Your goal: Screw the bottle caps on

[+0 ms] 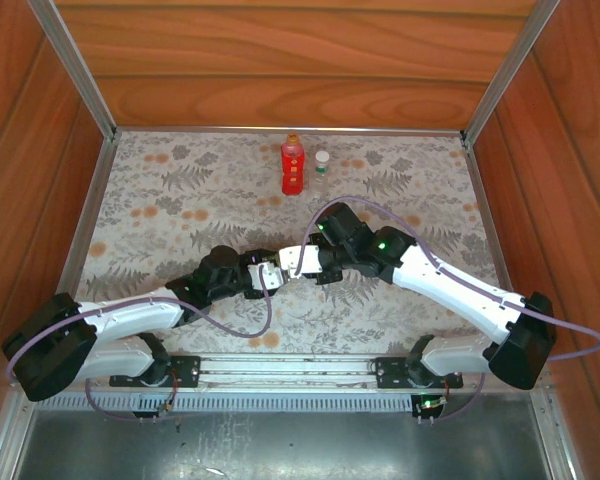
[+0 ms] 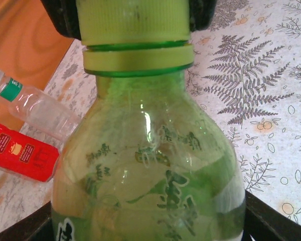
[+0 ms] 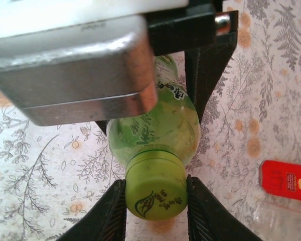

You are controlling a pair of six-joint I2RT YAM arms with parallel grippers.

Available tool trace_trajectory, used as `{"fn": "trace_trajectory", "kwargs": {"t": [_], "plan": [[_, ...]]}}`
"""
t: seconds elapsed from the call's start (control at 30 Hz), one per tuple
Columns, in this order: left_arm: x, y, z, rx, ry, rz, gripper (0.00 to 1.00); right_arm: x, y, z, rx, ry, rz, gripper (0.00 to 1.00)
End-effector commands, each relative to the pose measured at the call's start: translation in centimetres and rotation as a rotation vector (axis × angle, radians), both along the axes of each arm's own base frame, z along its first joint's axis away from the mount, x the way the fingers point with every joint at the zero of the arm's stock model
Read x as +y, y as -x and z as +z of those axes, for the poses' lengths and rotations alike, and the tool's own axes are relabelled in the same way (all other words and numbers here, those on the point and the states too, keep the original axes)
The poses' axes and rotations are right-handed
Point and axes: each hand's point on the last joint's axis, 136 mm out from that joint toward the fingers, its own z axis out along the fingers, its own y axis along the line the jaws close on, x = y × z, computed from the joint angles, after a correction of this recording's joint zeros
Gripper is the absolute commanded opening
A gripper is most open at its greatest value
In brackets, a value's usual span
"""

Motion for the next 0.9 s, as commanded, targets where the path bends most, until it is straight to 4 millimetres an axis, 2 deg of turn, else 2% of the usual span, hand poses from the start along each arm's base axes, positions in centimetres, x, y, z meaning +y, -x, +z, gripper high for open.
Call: {"fn": "trace_trajectory", "kwargs": {"t": [0.0, 0.07, 0.17, 0.27, 0.33, 0.43, 0.53, 0.6, 0.67, 0.73, 0.8, 0.87], "plan": [[-0.3, 0.3, 0.9, -0.023, 0.026, -0.021, 0.65, 0.1, 0.7, 0.0, 0.03, 0.0, 0.005, 0.22], [-0.3, 0.3, 0.9, -0.023, 0.025, -0.021, 0.65, 0.1, 0.8, 0.2, 0.065, -0.019, -0.033, 0.22], [-0.3, 0.2, 1.0, -0.025, 0.026, -0.018, 0.65, 0.6, 0.3, 0.9, 0.179, -0.091, -0.199, 0.2], [-0.2, 0.2, 0.9, -0.027, 0.023, -0.015, 0.65, 1.0, -1.7, 2.0, 0.343, -0.226, -0.55, 0.07], [-0.2, 0.2, 0.9, -0.028, 0.022, -0.013, 0.65, 1.2, -3.0, 2.4, 0.494, -0.354, -0.813, 0.06], [-0.2, 0.1, 0.9, -0.029, 0.022, -0.011, 0.65, 1.7, -3.1, 1.8, 0.707, -0.441, -1.033, 0.07], [-0.1, 0.1, 0.9, -0.029, 0.019, -0.01, 0.65, 1.1, -3.0, 1.0, 0.852, -0.45, -1.243, 0.05], [-0.2, 0.1, 0.9, -0.03, 0.019, -0.011, 0.65, 0.8, -2.7, 1.0, 0.843, -0.418, -1.247, 0.09], [-0.2, 0.1, 0.8, -0.028, 0.018, -0.014, 0.65, 0.3, -2.8, 1.0, 0.764, -0.392, -1.187, 0.18], [-0.3, 0.2, 0.7, -0.026, 0.017, -0.016, 0.65, -0.1, -2.8, 1.2, 0.636, -0.359, -1.041, 0.34], [-0.2, 0.2, 0.7, -0.027, 0.016, -0.015, 0.65, -0.4, -2.6, 1.1, 0.495, -0.316, -0.867, 0.4], [-0.1, 0.2, 0.7, -0.027, 0.018, -0.013, 0.65, -0.4, -2.1, 1.5, 0.376, -0.282, -0.692, 0.55]]}}
